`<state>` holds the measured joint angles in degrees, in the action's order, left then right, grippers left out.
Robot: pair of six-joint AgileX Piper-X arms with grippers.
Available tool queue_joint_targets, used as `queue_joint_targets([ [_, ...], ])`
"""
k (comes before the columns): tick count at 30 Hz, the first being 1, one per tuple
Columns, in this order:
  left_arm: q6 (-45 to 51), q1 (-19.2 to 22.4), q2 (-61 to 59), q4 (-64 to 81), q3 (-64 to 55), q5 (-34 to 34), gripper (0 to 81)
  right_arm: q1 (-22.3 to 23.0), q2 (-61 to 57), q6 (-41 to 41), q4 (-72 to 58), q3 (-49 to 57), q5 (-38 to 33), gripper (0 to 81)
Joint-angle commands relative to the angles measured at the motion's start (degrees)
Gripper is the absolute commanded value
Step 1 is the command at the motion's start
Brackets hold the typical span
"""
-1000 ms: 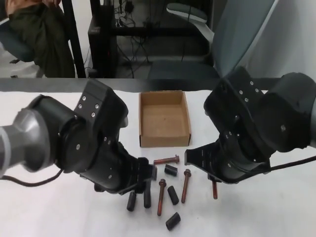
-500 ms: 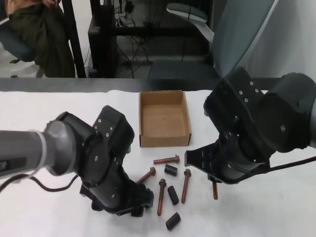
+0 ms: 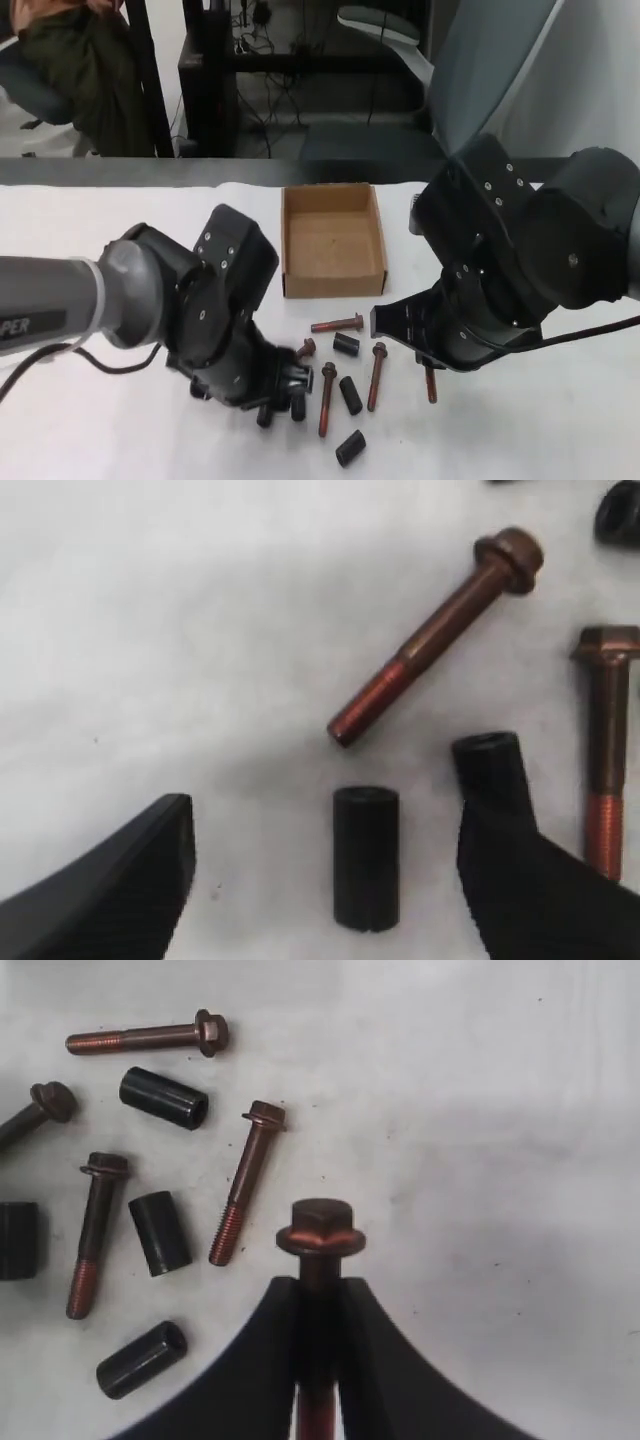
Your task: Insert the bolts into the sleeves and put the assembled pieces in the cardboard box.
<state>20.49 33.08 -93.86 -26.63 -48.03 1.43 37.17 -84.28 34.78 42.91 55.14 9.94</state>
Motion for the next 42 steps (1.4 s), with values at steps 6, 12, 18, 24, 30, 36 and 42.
queue_joint_targets([
  [6,-0.1,0.2,-2.8,-1.3,-0.6,0.4,68.2,-0.2,0.7,-0.5,-1.4,0.2,-0.4,0.0],
  [12,1.9,0.2,-4.0,-1.9,-0.6,-0.3,48.9,-0.2,0.7,-0.5,-2.7,0.2,-0.9,0.0],
  [18,3.1,0.2,-4.0,-3.0,-0.6,-6.3,1.7,-0.2,0.7,-0.5,-2.7,0.2,-0.9,0.0],
  [24,3.1,0.2,-1.0,-4.9,-0.6,-11.1,1.8,-0.1,1.3,-5.4,-4.1,0.2,-0.6,0.0],
  [30,1.8,0.2,11.8,3.7,-0.6,-13.4,1.8,0.1,7.6,-15.3,-9.1,0.2,1.8,0.0],
  [36,-1.6,0.2,25.6,16.6,-0.6,-11.0,1.8,0.1,15.8,-24.2,-12.0,0.0,1.8,0.0],
  [42,-3.6,0.2,32.7,27.2,-0.2,-12.5,1.8,0.1,21.9,-30.0,-14.7,-0.1,-4.1,0.0],
])
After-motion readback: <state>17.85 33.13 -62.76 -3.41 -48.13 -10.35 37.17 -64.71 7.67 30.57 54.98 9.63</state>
